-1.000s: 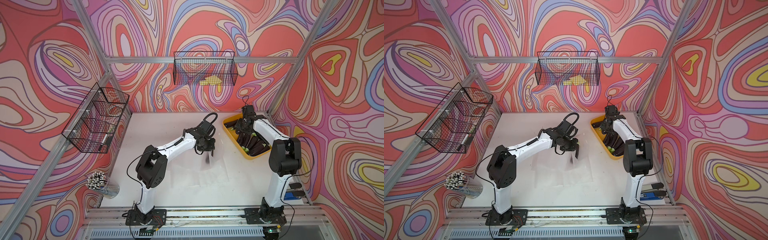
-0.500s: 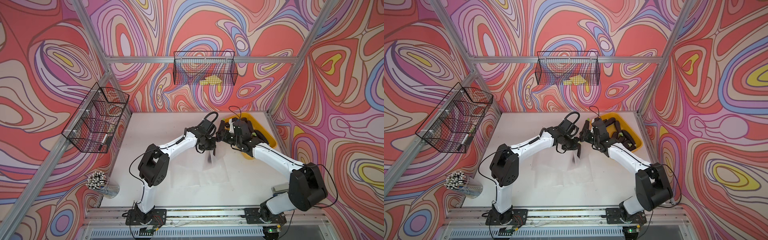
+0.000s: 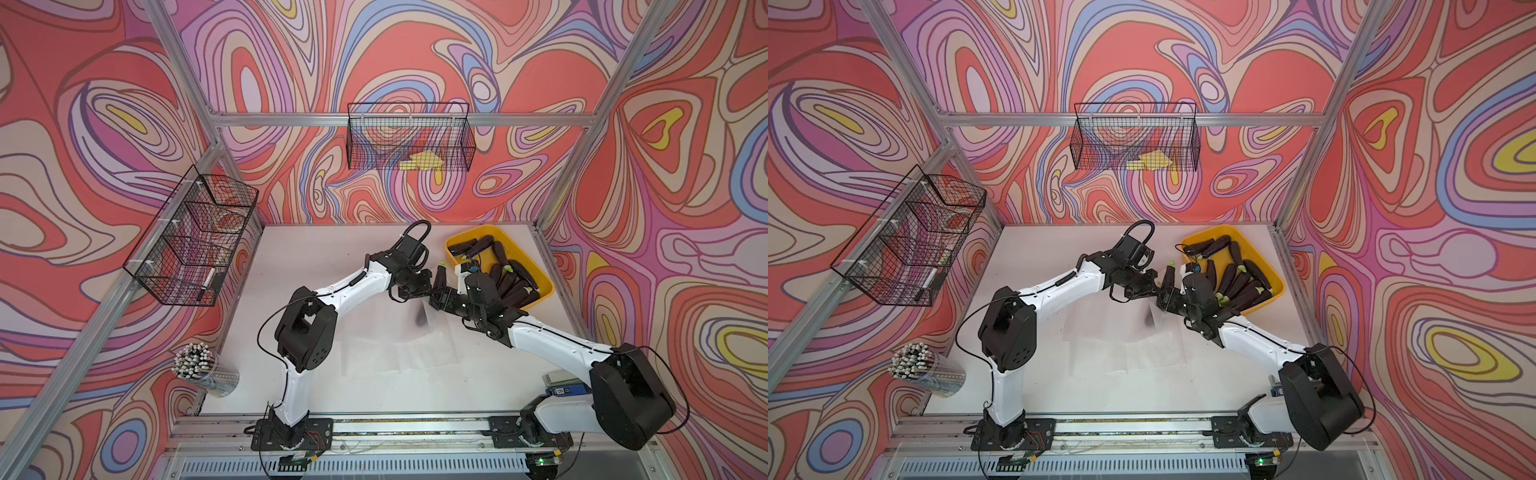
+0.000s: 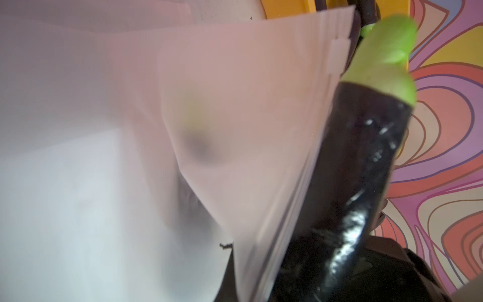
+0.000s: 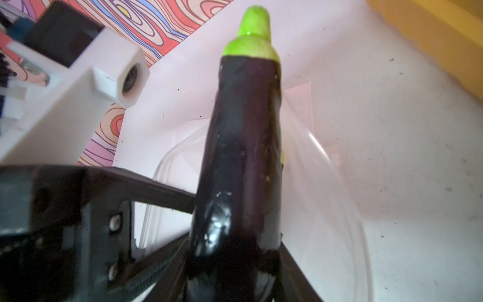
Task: Place the eggplant in a zip-top bag and seal the zipper
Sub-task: Place the eggplant in the zipper food storage bag.
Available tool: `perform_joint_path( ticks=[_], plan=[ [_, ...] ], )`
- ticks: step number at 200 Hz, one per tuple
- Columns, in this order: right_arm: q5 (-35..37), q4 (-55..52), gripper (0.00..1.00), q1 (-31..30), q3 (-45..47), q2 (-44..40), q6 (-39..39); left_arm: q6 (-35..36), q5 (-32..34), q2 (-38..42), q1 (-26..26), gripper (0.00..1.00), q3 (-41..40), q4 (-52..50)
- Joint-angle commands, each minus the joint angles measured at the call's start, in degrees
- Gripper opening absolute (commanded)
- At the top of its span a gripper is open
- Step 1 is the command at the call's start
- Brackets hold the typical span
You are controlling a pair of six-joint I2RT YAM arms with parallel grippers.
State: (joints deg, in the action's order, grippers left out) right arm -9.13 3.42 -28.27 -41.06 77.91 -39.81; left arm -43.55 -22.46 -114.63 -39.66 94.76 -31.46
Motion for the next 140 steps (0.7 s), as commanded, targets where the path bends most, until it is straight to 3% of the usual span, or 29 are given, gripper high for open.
perform_joint_path(
  ticks=[1, 94, 140],
  plan=[
    [-4.6, -4.4, 0.39, -0.4, -2.2, 0.7, 4.6, 0.8, 1.7, 0.9, 0.2, 0.00, 0.8, -0.3],
    [-13.3, -23.8, 0.41, 0.6, -9.6, 3.6, 8.2, 2.8, 7.9, 4.2, -0.9, 0.00, -3.5, 1.3],
    [-6.1, -19.8, 0.42, 1.3, -6.3, -5.2, 10.9, 1.1, 5.0, 1.7, -0.9, 0.00, -2.7, 2.1]
  ],
)
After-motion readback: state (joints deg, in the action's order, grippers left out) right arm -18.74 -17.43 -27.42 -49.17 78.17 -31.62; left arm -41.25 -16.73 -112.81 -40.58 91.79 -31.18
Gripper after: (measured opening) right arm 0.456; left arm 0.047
